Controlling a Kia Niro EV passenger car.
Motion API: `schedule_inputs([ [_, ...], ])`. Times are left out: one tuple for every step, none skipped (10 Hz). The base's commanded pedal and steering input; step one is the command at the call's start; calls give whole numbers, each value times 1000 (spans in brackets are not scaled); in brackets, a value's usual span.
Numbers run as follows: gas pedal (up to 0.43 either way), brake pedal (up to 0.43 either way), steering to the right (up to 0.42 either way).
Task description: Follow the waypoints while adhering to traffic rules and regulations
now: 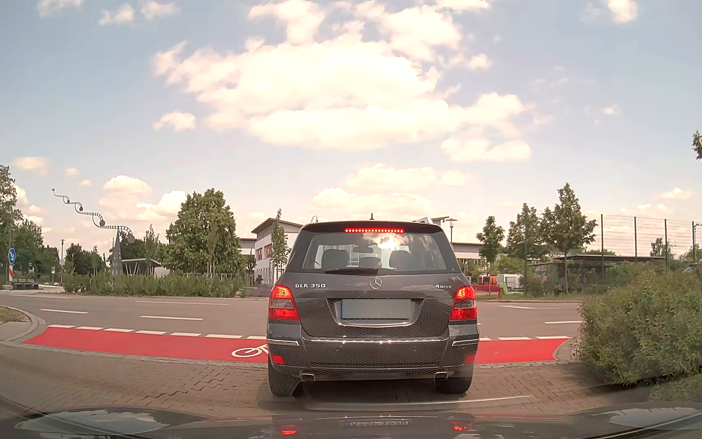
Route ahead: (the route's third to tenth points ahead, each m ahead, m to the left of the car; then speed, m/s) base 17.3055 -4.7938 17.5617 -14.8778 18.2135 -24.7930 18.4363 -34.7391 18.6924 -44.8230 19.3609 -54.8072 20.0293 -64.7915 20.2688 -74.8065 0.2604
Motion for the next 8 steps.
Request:
schedule_inputs([
  [0,159,-9],
  [0,134,-9],
  [0,110,-9],
  [0,104,-9],
  [0,104,-9],
  [0,98,-9],
  [0,98,-9],
  [0,98,-9],
])
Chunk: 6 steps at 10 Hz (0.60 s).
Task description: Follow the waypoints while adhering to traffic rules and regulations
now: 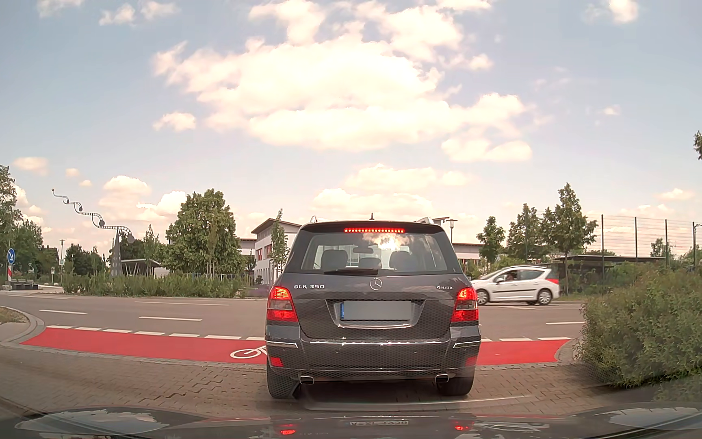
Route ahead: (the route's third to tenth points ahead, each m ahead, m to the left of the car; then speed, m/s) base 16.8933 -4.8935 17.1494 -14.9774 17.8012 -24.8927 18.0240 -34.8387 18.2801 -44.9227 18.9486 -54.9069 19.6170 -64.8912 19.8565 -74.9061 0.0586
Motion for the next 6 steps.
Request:
schedule_inputs([
  [0,98,-9],
  [0,104,-9],
  [0,116,-9],
  [0,116,-9],
  [0,116,-9],
  [0,122,-9],
])
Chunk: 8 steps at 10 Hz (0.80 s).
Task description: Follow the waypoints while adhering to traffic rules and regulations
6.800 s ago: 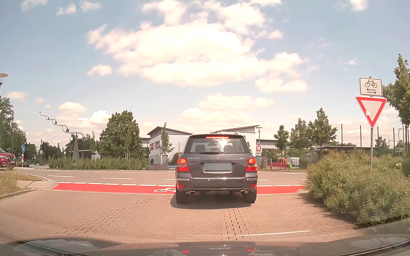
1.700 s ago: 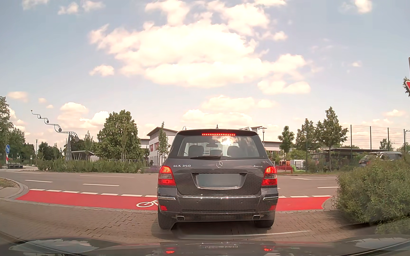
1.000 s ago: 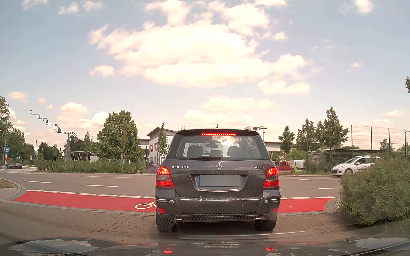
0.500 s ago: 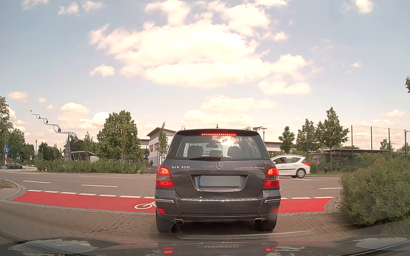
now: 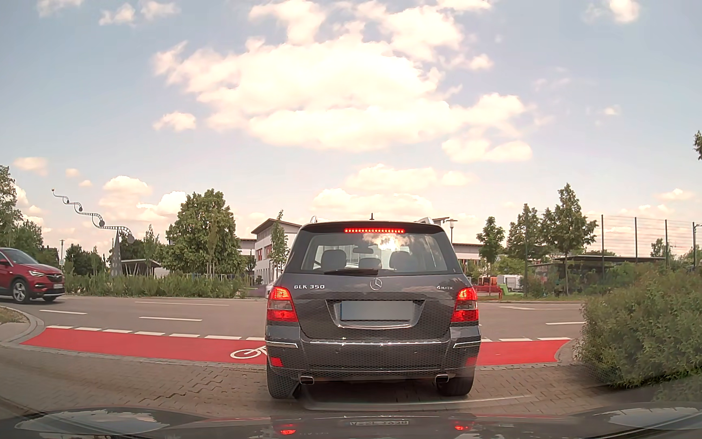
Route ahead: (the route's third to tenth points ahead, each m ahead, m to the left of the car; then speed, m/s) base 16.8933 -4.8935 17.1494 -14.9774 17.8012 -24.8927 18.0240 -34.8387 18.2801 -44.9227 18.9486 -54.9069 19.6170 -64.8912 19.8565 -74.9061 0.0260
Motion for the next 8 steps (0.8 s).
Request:
schedule_inputs([
  [0,122,-9],
  [0,128,-9],
  [0,128,-9],
  [0,128,-9],
  [0,128,-9],
  [0,128,-9],
  [0,128,-9],
  [0,134,-9],
])
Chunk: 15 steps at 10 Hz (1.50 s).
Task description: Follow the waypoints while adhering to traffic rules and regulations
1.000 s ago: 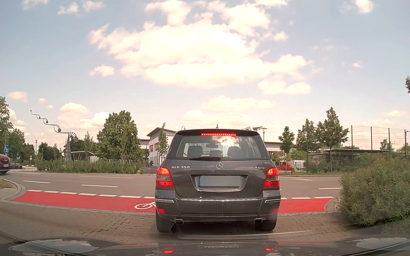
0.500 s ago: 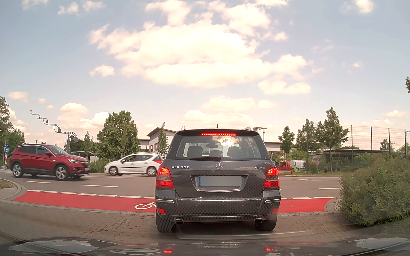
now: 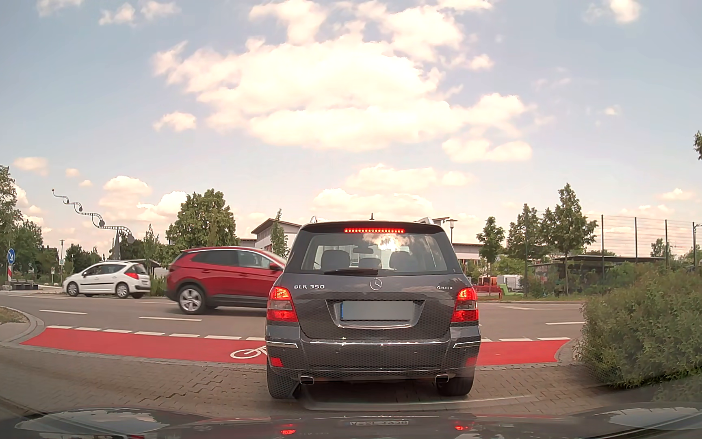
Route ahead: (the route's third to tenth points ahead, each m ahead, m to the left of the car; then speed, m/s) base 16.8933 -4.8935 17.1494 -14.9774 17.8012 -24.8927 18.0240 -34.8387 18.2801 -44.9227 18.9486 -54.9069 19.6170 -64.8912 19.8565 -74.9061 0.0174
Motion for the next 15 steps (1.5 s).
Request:
schedule_inputs([
  [0,128,-9],
  [0,128,-9],
  [0,128,-9],
  [0,128,-9],
  [0,128,-9],
  [0,128,-9],
  [0,128,-9],
  [0,128,-9],
  [0,128,-9],
  [0,128,-9],
  [0,128,-9],
  [0,128,-9],
  [0,134,-9],
  [0,128,-9],
  [0,134,-9],
])
